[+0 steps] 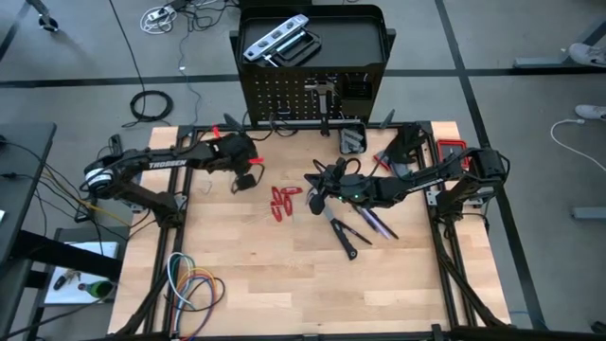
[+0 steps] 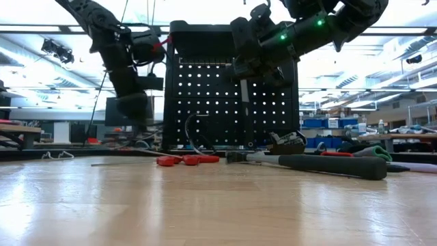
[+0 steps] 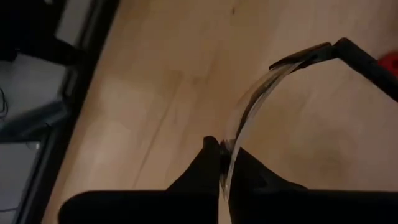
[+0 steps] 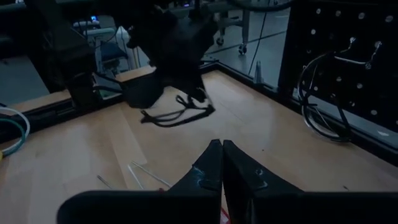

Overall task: Hang tools onto peg board
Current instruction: Remove the left glasses from the peg board, then remove the glasses from the peg board

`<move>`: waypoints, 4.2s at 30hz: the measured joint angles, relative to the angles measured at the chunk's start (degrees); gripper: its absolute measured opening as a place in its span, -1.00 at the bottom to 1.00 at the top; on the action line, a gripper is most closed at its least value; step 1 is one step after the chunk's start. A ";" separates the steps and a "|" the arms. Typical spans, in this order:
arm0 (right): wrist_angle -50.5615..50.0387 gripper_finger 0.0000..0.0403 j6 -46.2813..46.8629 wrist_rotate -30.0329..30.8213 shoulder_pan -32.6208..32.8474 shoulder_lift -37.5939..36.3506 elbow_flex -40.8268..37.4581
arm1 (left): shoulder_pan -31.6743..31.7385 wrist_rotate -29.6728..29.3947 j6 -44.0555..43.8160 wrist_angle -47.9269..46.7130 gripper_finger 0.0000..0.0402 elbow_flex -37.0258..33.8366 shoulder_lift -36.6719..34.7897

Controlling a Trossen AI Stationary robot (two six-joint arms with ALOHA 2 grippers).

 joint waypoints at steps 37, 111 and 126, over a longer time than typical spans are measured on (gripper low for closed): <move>1.13 -0.92 -0.52 -0.04 -0.37 0.00 0.00 | 1.79 -7.93 -13.34 60.73 0.16 -8.69 8.63; 2.43 -0.92 -0.57 -0.68 0.07 0.02 -0.02 | 1.03 -41.08 -27.33 68.59 -0.88 6.86 31.89; 2.42 -0.92 -0.57 -0.70 0.22 0.02 -0.02 | 1.01 -46.02 -31.40 72.22 -0.88 6.86 32.65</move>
